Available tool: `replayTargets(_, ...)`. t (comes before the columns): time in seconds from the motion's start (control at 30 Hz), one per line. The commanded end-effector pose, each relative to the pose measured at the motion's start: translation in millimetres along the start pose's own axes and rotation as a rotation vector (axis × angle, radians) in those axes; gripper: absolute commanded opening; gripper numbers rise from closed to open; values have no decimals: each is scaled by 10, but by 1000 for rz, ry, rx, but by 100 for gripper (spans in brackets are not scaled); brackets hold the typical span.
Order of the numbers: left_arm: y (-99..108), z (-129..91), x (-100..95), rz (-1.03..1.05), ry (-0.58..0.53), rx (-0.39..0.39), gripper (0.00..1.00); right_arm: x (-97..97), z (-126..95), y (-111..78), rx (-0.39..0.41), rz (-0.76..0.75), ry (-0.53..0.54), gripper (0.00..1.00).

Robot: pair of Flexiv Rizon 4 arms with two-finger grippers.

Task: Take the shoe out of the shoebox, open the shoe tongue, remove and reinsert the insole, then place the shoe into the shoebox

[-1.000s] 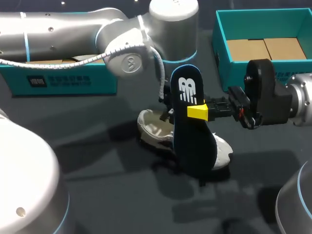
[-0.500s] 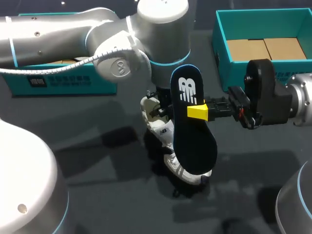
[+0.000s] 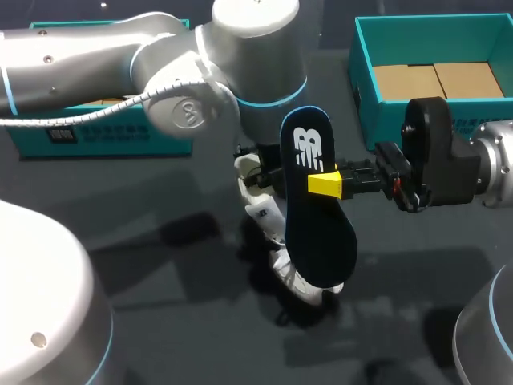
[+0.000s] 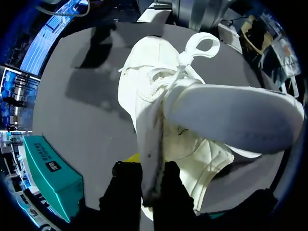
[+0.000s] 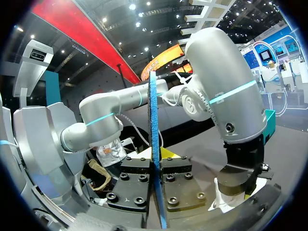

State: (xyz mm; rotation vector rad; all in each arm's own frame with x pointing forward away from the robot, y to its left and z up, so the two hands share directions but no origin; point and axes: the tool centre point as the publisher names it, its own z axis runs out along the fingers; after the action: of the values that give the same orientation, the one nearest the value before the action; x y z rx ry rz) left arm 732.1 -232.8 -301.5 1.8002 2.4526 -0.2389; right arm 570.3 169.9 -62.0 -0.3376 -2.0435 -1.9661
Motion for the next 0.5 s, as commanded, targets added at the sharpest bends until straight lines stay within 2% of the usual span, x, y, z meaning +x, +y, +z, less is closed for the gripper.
replayTargets(0.03, 40, -11, 62, 139, -40, 3, 0, 8, 7, -13, -1, 0, -3, 0)
replayTargets(0.23, -63, 67, 27, 211, -21, -18, 0, 8, 7, -13, -1, 0, -3, 0)
replayTargets(0.5, -69, 197, 30, 197, 16, 28, 0, 8, 7, -13, -1, 0, -3, 0)
